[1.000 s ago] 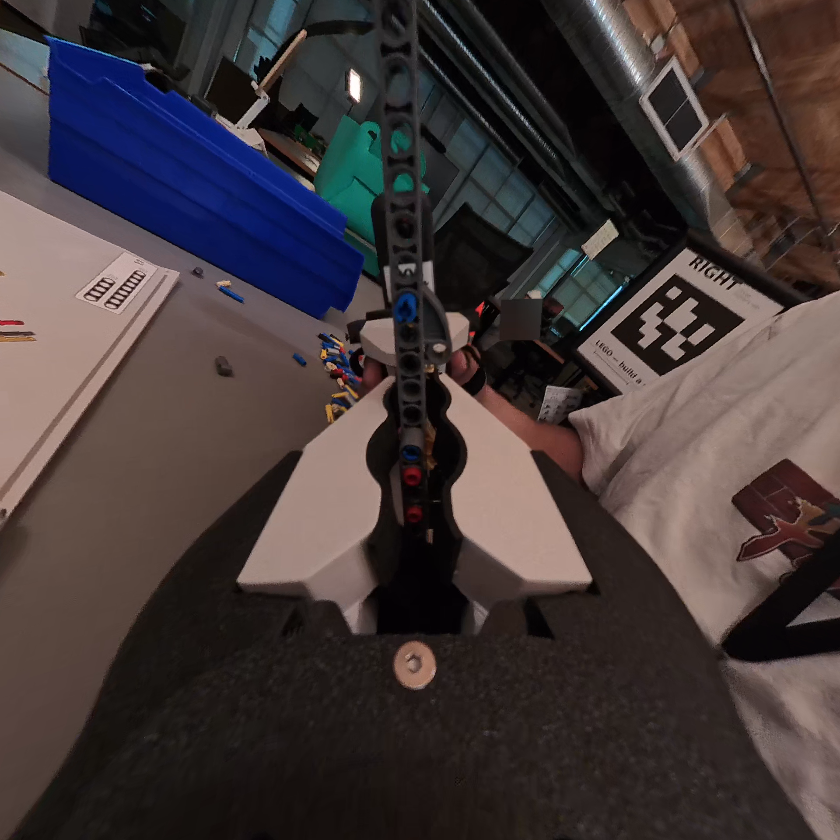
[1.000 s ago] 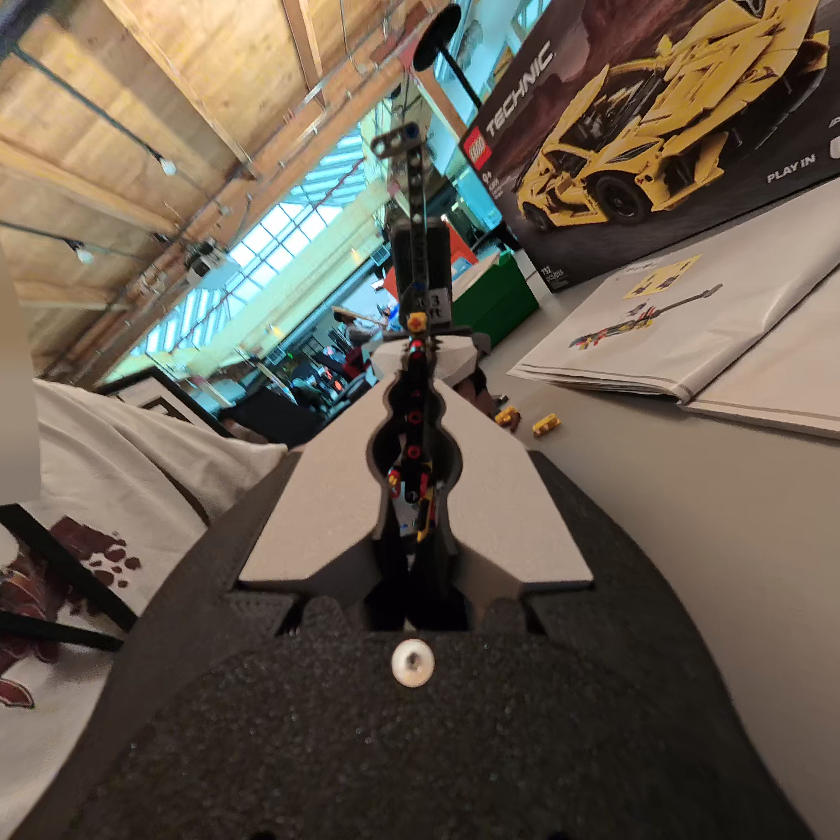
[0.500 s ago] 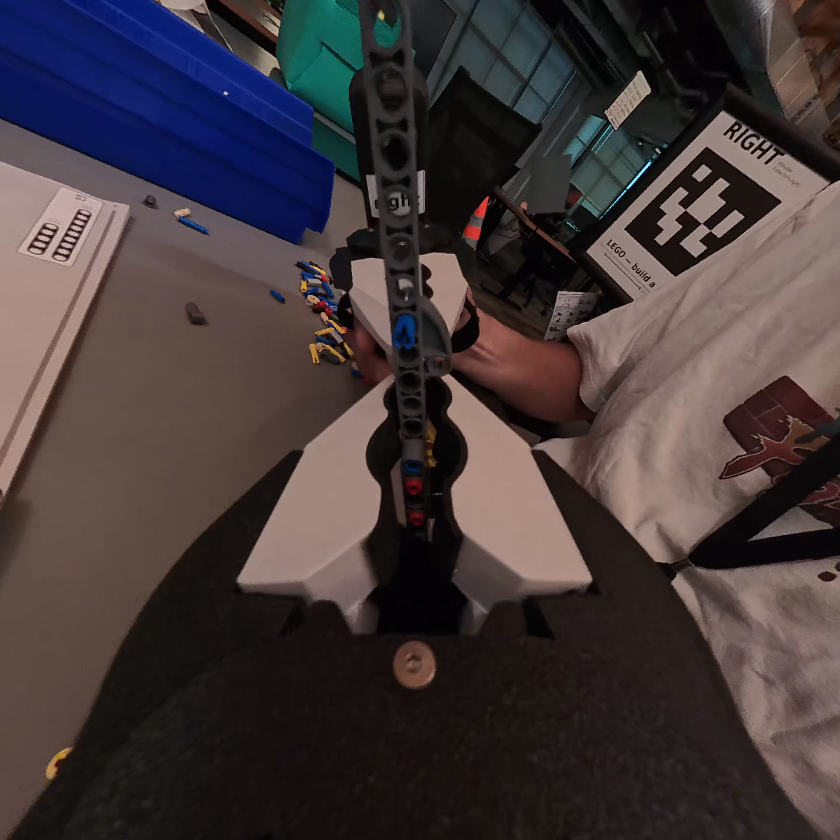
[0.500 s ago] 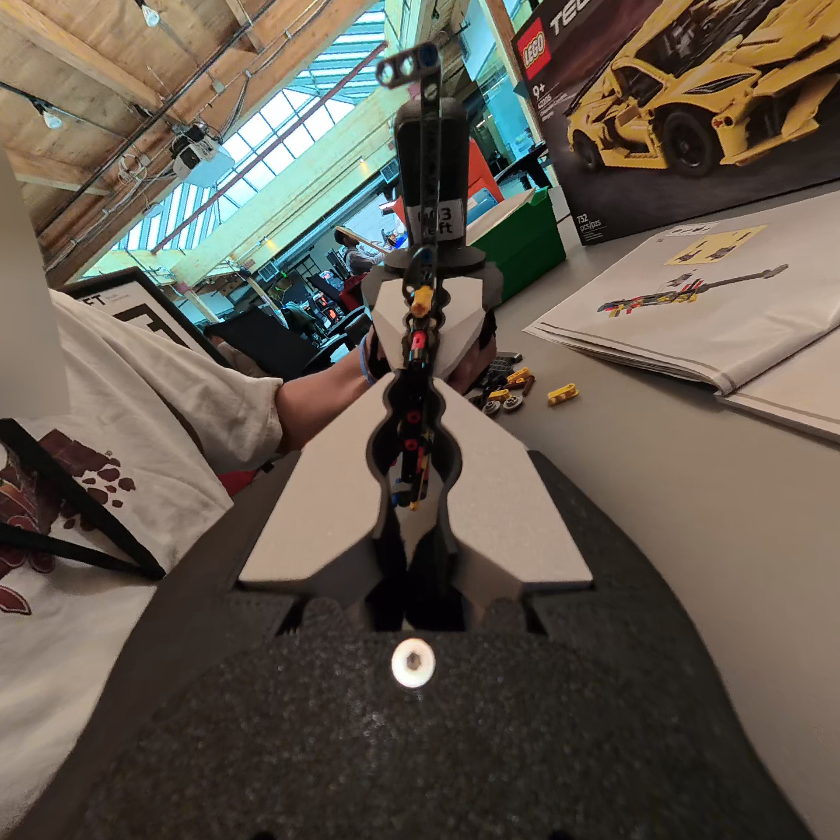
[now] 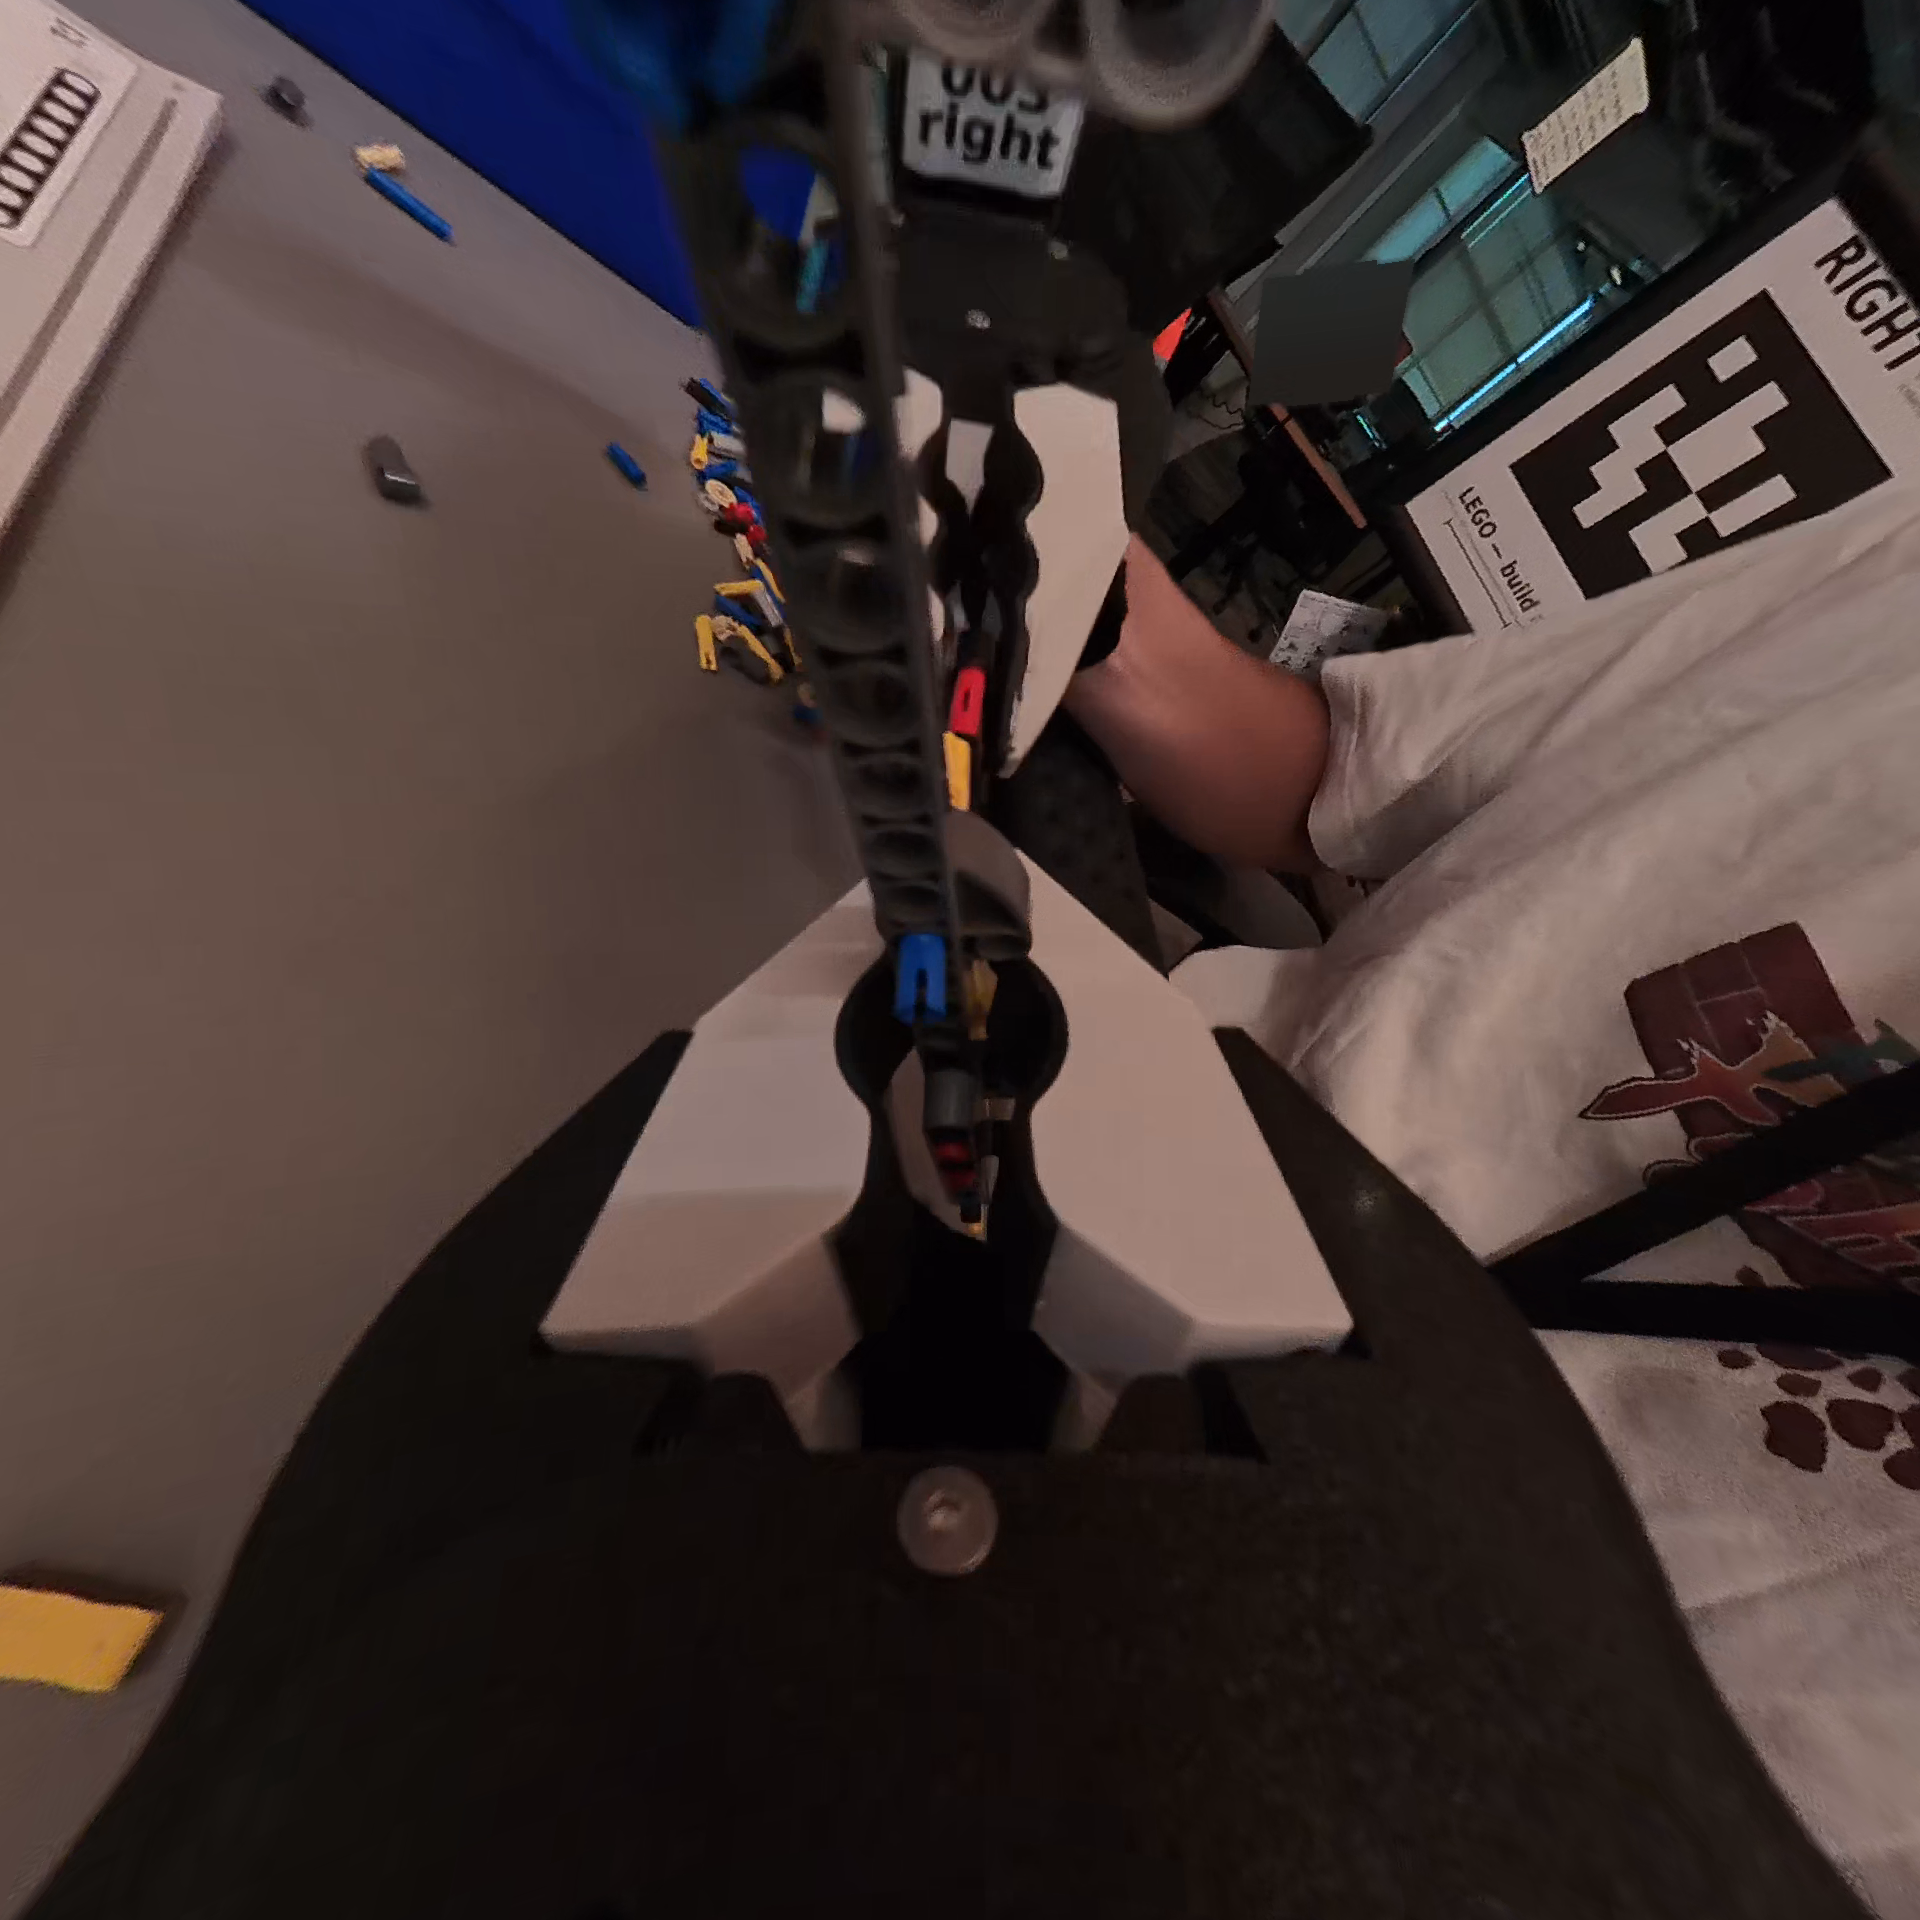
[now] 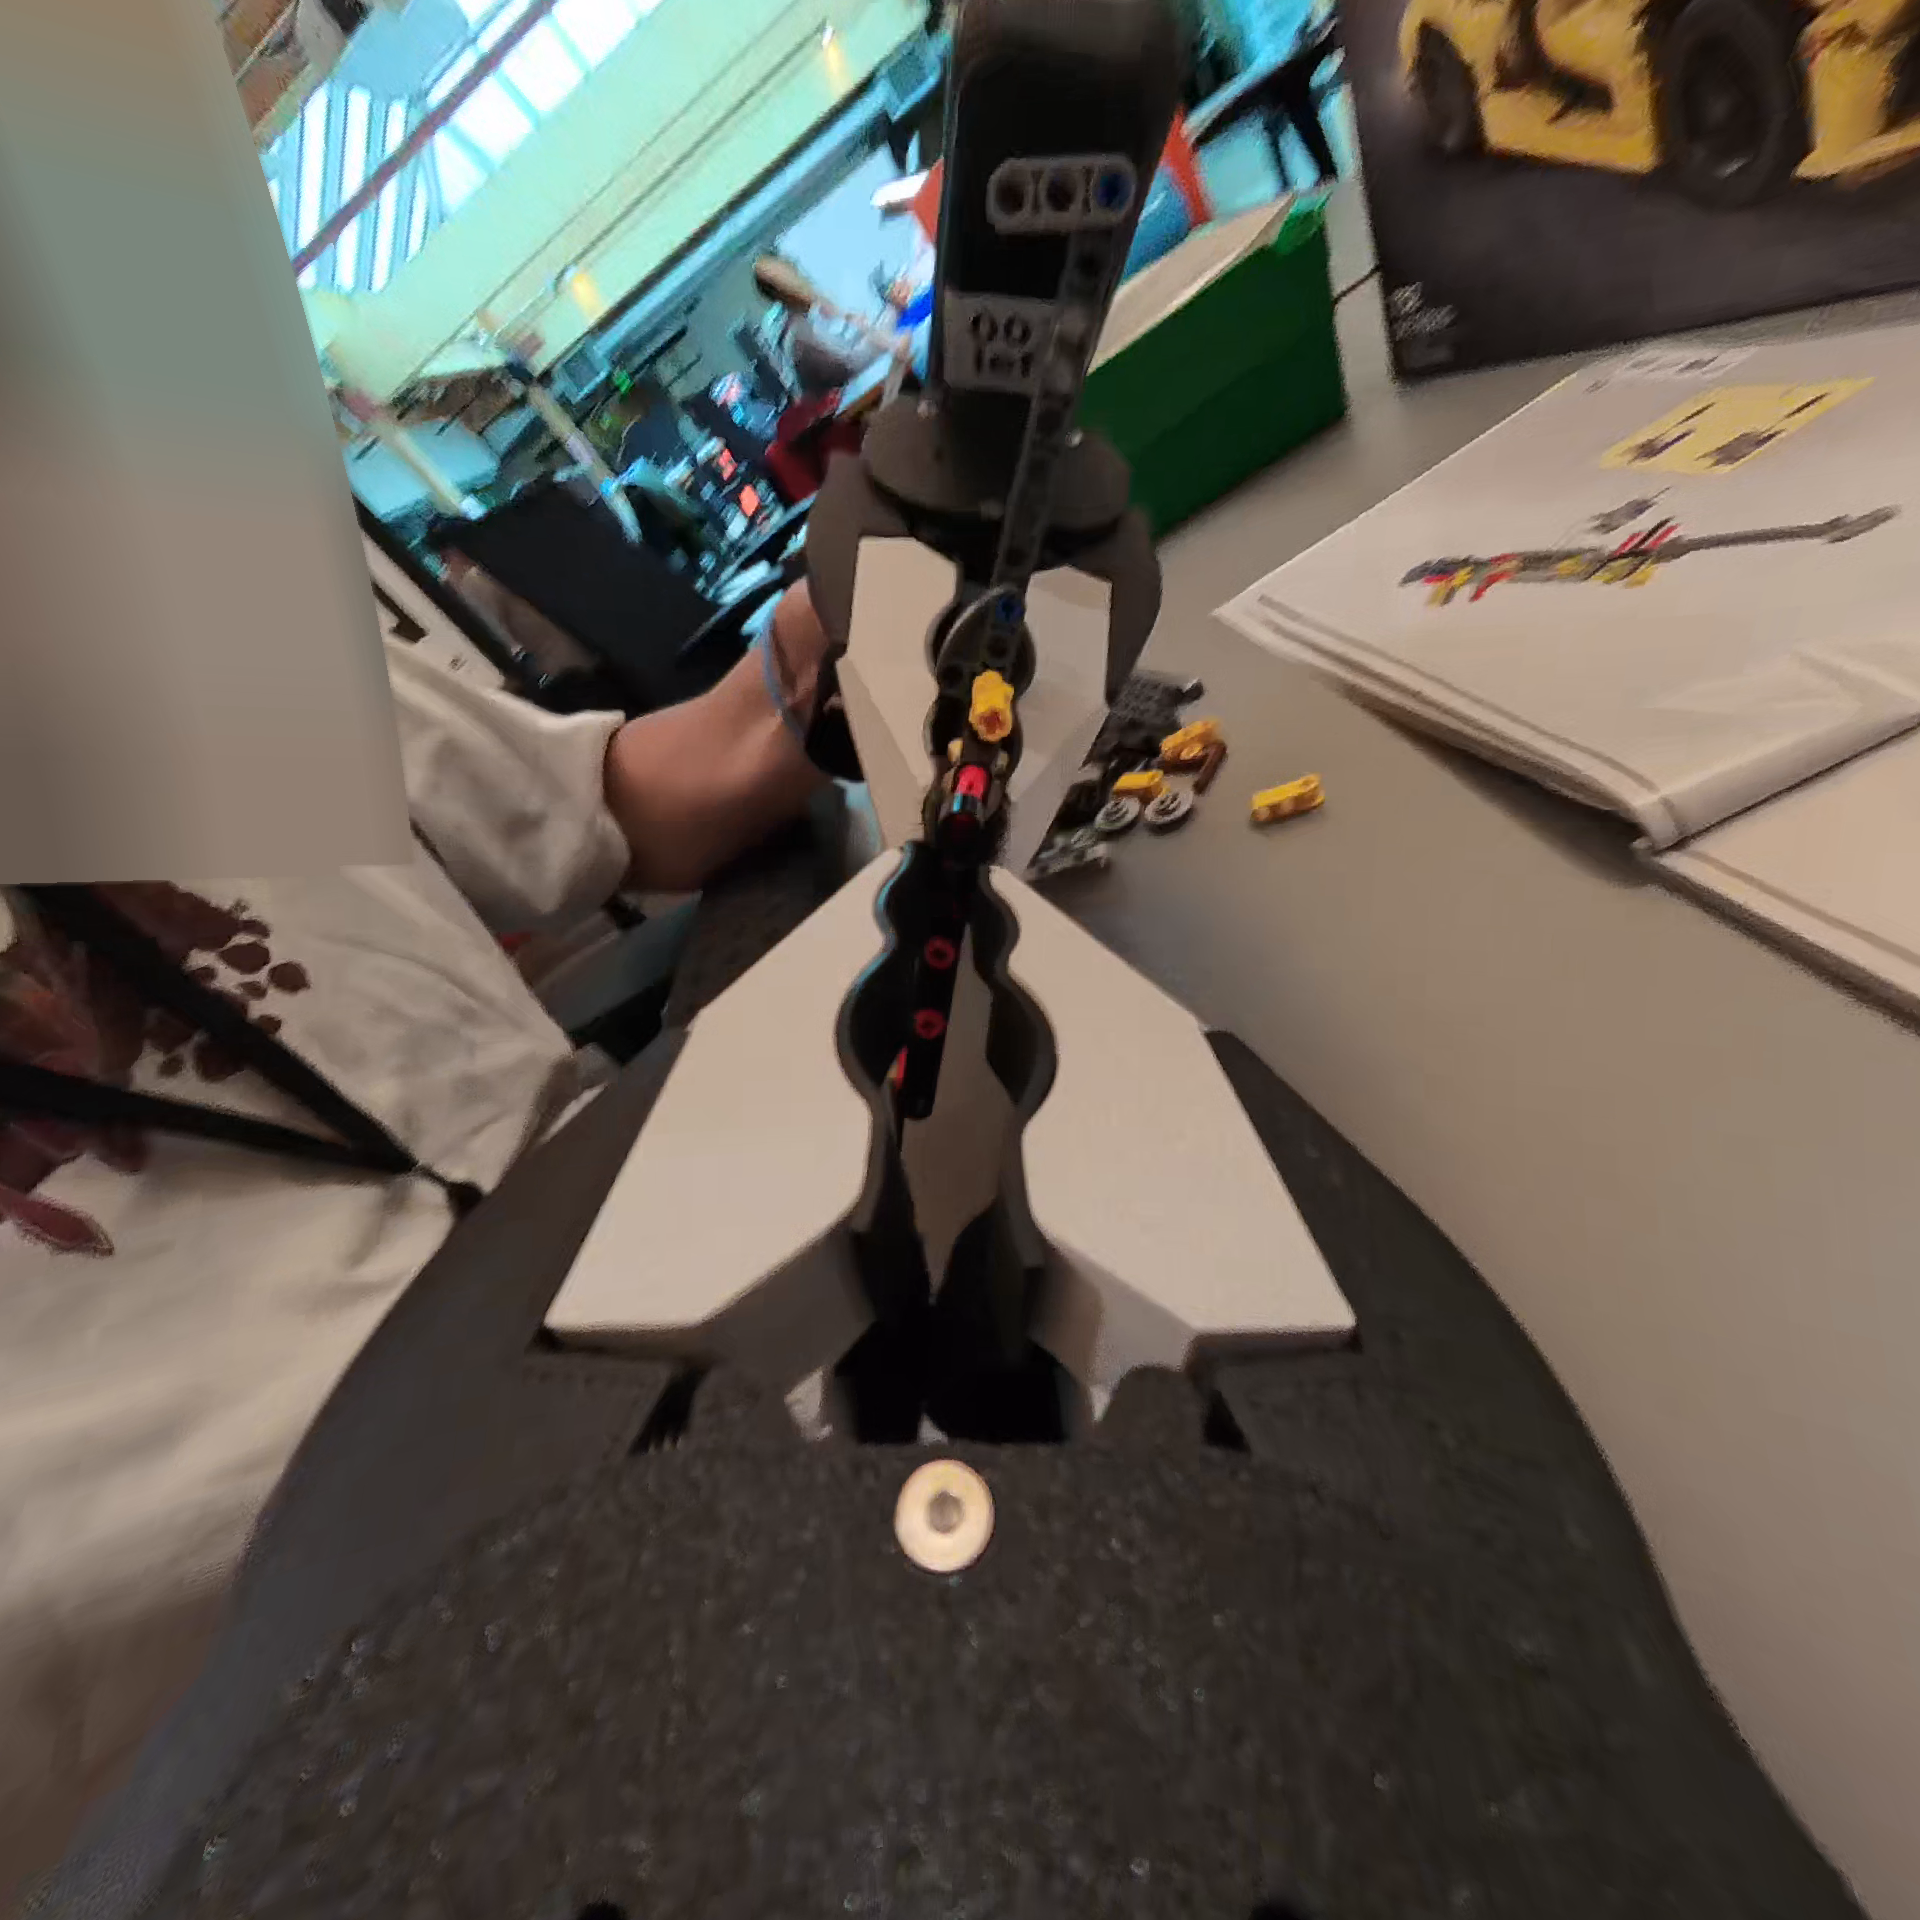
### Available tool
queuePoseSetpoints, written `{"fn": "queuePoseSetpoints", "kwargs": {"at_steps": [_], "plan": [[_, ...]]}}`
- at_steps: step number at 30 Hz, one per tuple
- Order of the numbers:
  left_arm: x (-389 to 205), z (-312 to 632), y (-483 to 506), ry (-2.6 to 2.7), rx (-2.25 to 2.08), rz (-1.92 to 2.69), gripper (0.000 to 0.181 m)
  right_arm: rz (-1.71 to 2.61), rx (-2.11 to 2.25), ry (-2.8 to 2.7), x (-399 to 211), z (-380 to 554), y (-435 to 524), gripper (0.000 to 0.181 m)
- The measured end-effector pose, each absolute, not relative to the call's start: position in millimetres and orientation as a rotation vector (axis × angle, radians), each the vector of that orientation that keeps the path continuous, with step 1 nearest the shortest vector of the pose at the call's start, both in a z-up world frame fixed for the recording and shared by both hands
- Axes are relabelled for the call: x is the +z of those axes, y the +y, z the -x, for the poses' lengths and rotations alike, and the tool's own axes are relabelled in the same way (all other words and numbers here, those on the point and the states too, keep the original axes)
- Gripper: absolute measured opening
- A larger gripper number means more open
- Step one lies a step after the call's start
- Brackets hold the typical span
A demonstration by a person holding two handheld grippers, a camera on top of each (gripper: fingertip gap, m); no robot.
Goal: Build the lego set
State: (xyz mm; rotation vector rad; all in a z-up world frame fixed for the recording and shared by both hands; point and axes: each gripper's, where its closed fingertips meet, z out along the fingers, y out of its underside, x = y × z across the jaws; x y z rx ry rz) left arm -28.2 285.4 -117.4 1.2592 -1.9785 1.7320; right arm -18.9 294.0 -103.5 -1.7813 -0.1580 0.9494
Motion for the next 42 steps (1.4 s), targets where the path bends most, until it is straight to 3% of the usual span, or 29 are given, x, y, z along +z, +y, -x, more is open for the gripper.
{"fn": "queuePoseSetpoints", "kwargs": {"at_steps": [10,26,30,35,42], "plan": [[-140.2,33.7,290.2,-2.221,1.571,-1.243,0.007,1.829,1.284,-0.110,-123.9,28.1,294.4,0.006],[-147.3,34.5,284.8,-2.206,1.550,-1.232,0.007,1.931,1.085,-0.201,-129.8,29.1,295.9,0.007],[-144.4,28.9,286.1,-2.136,1.621,-1.246,0.006,1.851,0.990,-0.109,-116.0,17.5,302.4,0.034],[-133.6,23.9,290.5,-2.148,1.756,-1.187,0.006,1.699,0.627,-0.072,-91.0,-1.2,295.2,0.019],[-129.6,30.3,279.3,-2.215,1.818,-1.034,0.007,1.734,0.762,-0.119,-103.1,19.6,286.2,0.009]]}}
